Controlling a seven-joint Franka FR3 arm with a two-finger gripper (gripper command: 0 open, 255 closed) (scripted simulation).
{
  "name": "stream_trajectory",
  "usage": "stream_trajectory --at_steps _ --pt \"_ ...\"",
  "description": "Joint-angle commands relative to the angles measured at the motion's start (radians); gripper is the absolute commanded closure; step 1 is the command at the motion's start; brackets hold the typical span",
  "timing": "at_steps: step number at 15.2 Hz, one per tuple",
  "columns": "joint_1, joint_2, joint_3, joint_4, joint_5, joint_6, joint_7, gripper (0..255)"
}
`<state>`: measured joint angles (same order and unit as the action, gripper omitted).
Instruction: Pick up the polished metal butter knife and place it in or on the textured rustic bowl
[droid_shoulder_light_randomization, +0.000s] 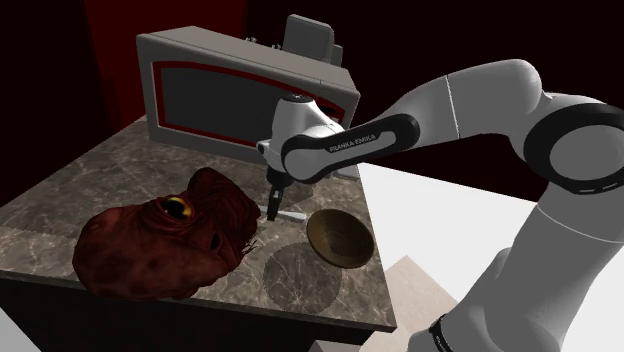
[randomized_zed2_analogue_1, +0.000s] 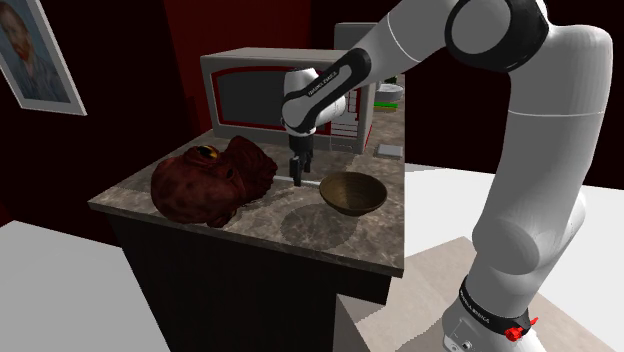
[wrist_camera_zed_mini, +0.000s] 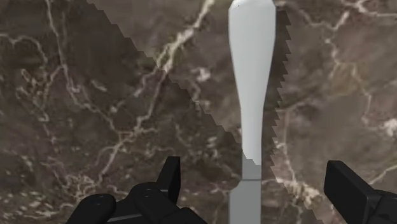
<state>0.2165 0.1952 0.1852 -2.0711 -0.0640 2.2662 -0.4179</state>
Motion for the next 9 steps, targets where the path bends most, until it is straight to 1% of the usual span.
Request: stream_trajectory --at_steps 1,5,6,9 --pt "0.0 0.002 0.0 0.0 -0.001 0.002 0.0 0" --pt "0.0 0.002 0.0 0.0 0.0 0.002 0.0 0" --pt "0.0 0.002 0.0 0.0 0.0 0.002 0.0 255" --pt "0.0 0.002 0.0 0.0 -0.001 0.002 0.0 255"
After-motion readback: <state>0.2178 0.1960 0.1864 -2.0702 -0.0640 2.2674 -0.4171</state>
